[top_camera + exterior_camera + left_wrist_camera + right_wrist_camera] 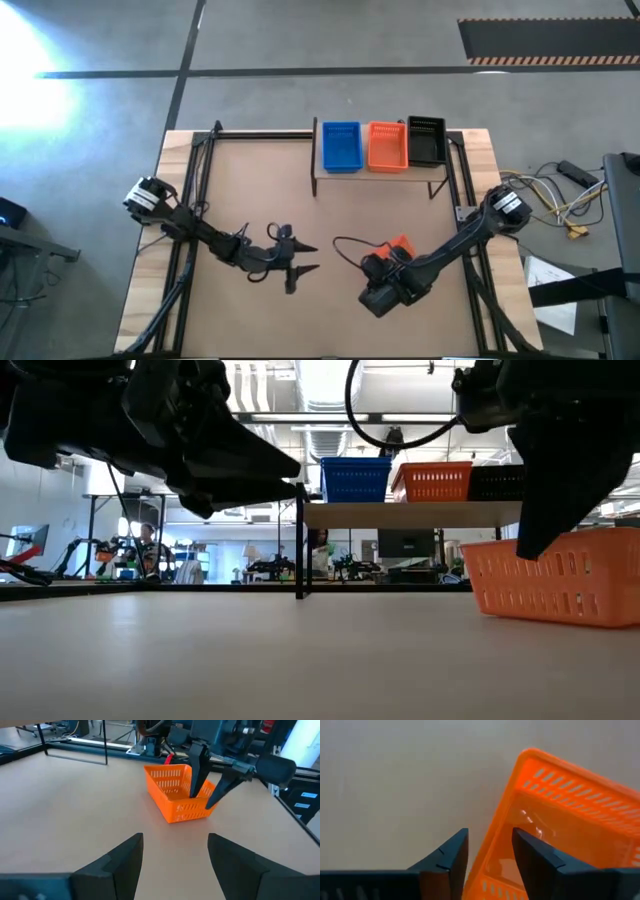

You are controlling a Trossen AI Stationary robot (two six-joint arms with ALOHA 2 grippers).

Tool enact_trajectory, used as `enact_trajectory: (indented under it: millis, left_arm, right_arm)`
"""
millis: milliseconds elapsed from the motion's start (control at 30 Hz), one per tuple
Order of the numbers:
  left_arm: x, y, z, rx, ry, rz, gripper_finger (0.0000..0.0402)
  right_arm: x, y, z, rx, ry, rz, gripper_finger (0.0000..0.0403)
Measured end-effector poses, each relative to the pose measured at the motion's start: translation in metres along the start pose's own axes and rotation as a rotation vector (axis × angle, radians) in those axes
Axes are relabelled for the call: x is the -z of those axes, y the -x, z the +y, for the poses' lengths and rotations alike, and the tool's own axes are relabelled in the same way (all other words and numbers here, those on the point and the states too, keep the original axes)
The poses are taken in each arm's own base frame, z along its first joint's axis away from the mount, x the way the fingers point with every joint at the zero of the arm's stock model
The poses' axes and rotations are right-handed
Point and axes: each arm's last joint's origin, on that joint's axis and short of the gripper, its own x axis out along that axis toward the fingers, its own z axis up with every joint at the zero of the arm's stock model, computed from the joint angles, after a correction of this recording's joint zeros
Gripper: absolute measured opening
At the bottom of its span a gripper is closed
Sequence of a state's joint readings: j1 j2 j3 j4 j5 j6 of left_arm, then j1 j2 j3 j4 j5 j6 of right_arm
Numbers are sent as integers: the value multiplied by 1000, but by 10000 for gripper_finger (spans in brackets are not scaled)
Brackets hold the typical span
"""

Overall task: Stack baskets on shelf by color
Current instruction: Stack the orange bin on the orange bin

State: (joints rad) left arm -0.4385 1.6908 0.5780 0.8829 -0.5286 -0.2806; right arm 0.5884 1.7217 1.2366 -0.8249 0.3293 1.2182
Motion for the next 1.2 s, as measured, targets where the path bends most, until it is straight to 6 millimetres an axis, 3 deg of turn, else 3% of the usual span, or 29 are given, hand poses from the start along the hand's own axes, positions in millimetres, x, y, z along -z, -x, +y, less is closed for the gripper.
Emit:
enact_trajectory:
  millis: [200,333,567,633,733,833,967,1067,1200]
  left_arm:
    - [-1,-1,-1,1,-5,-3,207]
    - [-1,-1,-1,0,-5,-2,207]
    - [-2,-2,-2,1,-4,-5,207]
    - [-3,-3,-2,2,-2,-8,207]
    - [-3,-3,-3,3,-1,-10,207]
    - [-4,-3,-3,3,0,-11,207]
    - [-4,-3,-3,3,0,-11,207]
    - [-4,-3,-3,2,0,-11,207]
    - [-4,-3,-3,2,0,-10,207]
  right_arm:
    - [4,-2,3,-4,101,-3,70]
    - [15,9,13,-57,272,-4,17]
    - [41,81,56,-243,818,-181,14]
    - [44,109,64,-206,963,-324,13]
    - [38,147,65,-12,1107,-551,13]
    - [23,179,54,251,1152,-716,13]
    - [-19,207,20,437,1183,-655,13]
    - [-61,213,-16,508,1093,-536,13]
    - [-119,215,-69,438,994,-411,13]
